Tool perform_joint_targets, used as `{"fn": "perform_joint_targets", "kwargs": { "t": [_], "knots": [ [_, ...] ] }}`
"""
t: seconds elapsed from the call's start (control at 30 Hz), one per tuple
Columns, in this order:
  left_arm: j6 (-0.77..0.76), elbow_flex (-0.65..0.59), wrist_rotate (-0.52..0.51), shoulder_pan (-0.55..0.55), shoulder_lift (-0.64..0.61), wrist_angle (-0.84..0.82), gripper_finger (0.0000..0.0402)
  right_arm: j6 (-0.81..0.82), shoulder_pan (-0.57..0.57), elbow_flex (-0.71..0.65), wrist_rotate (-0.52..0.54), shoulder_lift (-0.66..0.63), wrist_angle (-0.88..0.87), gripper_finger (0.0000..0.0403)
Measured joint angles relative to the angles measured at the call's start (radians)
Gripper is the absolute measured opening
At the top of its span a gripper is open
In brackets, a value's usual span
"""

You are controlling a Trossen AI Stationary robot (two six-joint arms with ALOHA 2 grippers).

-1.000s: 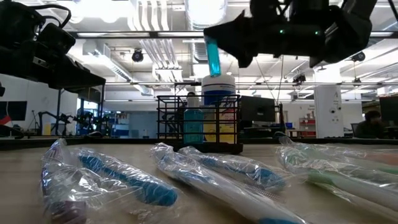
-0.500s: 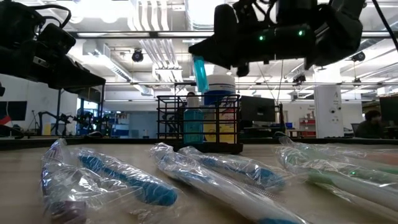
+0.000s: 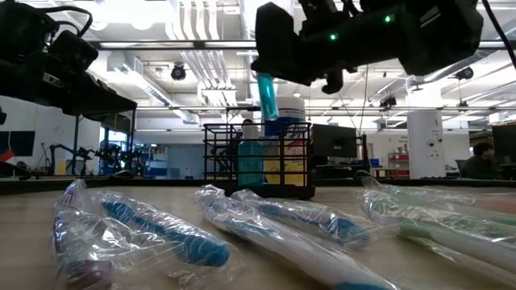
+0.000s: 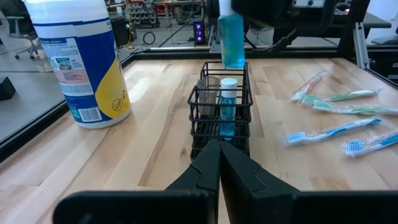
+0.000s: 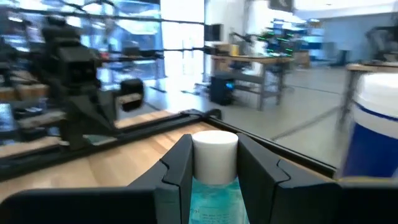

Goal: Pick & Place toothbrushing station
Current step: Put the mouthwash into the wire organizer

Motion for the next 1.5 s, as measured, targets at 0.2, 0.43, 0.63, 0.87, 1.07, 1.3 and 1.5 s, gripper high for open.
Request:
{"fn": "perform_joint_targets", "kwargs": {
  "t": [0.2,0.43,0.63,0.87,1.07,1.3,1.5],
  "knots": [
    [0.0,0.0,0.001,0.0,0.001,0.0,0.0012,-0.015,0.005,0.084,0.026,0.095,0.003,0.0087],
    [0.002,0.0,0.001,0.0,0.001,0.0,0.0012,-0.102,0.009,0.12,0.045,0.17,0.097,0.0087],
    [0.003,0.0,0.001,0.0,0.001,0.0,0.0012,-0.178,0.027,0.068,0.054,0.129,0.201,0.0087],
    [-0.006,0.012,0.023,0.0,0.002,0.062,0.0012,-0.176,0.027,0.053,-0.069,0.102,0.229,0.0087],
    [-0.029,0.099,0.035,0.001,0.009,0.071,0.0012,-0.209,0.028,0.022,-0.161,0.1,0.31,0.0087],
    [-0.038,0.182,0.078,0.0,0.061,0.022,0.0012,-0.209,0.028,-0.009,-0.184,0.1,0.336,0.0087],
    [-0.022,0.206,0.104,0.0,0.155,0.039,0.0018,-0.215,0.028,-0.012,-0.258,0.1,0.338,0.0087]
  ]
}}
